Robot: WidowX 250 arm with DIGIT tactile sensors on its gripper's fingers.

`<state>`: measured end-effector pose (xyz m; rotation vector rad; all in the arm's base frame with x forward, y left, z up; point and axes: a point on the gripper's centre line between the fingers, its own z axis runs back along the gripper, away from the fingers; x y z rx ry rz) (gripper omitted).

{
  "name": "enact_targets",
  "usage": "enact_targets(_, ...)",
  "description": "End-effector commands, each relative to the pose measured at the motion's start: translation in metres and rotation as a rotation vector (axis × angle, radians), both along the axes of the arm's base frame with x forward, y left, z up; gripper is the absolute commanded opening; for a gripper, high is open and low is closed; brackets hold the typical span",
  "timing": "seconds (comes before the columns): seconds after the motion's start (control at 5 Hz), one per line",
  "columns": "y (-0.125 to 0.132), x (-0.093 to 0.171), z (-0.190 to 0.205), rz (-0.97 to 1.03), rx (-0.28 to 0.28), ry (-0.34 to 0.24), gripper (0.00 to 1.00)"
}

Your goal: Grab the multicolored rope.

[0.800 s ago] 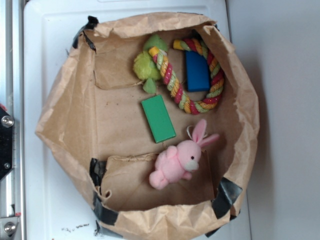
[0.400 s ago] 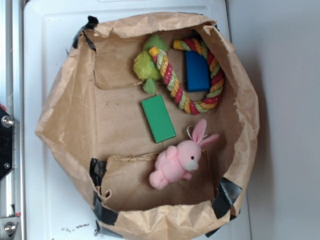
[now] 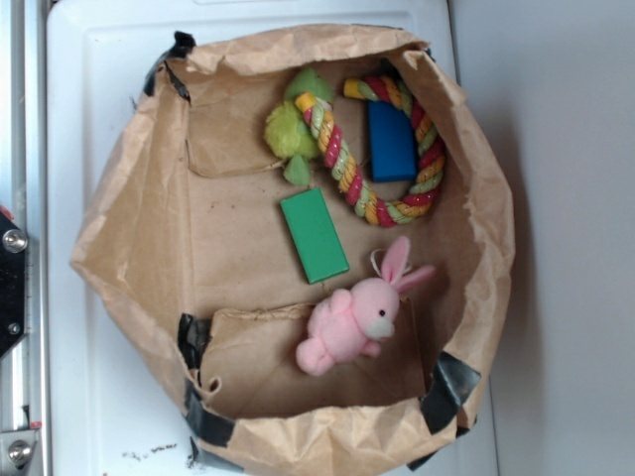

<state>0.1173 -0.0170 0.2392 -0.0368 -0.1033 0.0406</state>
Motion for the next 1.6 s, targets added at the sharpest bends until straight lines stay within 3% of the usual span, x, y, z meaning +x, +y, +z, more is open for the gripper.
enact_targets(0.0, 0.003, 0.027, 0.002, 0.018, -0.002, -0.04, 1.0)
enact_targets(0.6, 0.007, 0.076, -0.004, -0.016, 0.041, -0.117, 1.0)
enact_targets(0.8, 0.001, 0.07, -0.012, -0.117, 0.054, -0.131, 1.0)
enact_targets(1.2, 0.0, 0.073, -0.032, -0.384, 0.035, -0.047, 1.0)
enact_targets(1.4, 0.002, 0.07, -0.028, -0.421, 0.041, -0.009, 1.0)
